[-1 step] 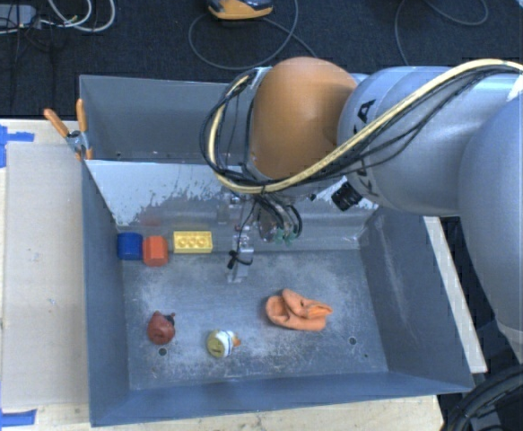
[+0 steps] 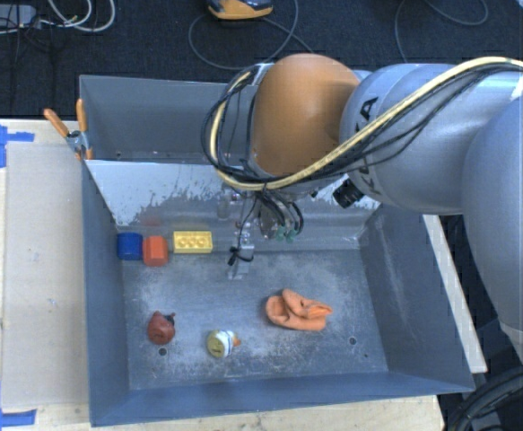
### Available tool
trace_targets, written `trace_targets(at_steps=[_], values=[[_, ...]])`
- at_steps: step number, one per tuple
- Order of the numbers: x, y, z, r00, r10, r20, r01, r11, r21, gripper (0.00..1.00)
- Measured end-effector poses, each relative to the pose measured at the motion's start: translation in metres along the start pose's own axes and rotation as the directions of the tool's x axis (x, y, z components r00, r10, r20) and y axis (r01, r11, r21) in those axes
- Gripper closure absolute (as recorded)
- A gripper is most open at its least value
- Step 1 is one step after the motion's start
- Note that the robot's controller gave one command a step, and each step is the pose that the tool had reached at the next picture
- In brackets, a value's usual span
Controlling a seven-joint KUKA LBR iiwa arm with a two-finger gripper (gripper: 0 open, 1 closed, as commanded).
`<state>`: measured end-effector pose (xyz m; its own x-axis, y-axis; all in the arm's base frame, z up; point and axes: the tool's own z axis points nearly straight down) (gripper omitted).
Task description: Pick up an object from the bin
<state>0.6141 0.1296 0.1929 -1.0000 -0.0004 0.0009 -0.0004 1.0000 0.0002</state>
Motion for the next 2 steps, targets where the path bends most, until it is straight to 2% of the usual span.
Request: trace_targets(at_steps=[1,2], values=[[-0.0046,0.0168,0.0623,0.995,0.098,-0.001,-0.098,0.995,0.000,0.00],[-0.0050,0.0208,0.0653,1.000,-0.004,-0.002,0.004,1.000,0.001,0.00]])
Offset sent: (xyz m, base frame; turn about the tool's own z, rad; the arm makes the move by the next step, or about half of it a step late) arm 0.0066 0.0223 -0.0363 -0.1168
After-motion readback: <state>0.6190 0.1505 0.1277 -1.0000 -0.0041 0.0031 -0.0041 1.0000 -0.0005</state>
